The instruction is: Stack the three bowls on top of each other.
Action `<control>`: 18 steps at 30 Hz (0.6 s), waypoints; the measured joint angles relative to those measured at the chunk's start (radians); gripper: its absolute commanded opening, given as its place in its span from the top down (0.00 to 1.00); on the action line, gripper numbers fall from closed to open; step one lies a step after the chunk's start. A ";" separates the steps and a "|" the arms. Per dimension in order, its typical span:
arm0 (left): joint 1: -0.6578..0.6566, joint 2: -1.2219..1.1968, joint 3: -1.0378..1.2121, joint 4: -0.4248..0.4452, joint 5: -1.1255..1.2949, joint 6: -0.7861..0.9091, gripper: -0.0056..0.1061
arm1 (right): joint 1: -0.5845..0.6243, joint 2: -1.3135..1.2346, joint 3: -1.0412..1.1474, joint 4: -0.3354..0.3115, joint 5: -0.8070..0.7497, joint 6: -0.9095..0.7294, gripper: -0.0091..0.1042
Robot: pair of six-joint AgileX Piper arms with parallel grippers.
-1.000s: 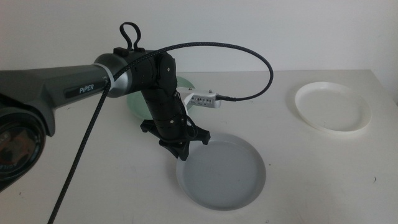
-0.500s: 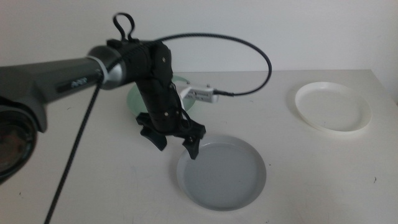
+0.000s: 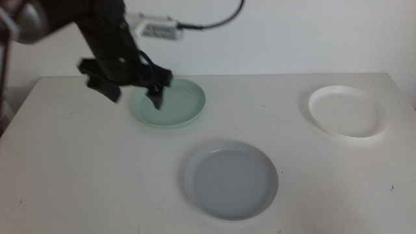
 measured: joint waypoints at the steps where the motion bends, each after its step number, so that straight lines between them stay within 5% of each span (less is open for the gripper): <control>1: 0.004 -0.021 -0.001 0.026 0.002 -0.015 0.01 | 0.000 0.000 0.000 0.000 0.000 0.000 0.48; 7: 0.016 -0.104 -0.001 0.173 -0.010 -0.039 0.01 | 0.000 0.000 0.000 0.000 0.000 0.000 0.48; 18: 0.140 -0.046 -0.002 0.104 -0.196 -0.052 0.01 | 0.000 0.000 0.000 0.000 0.000 0.000 0.48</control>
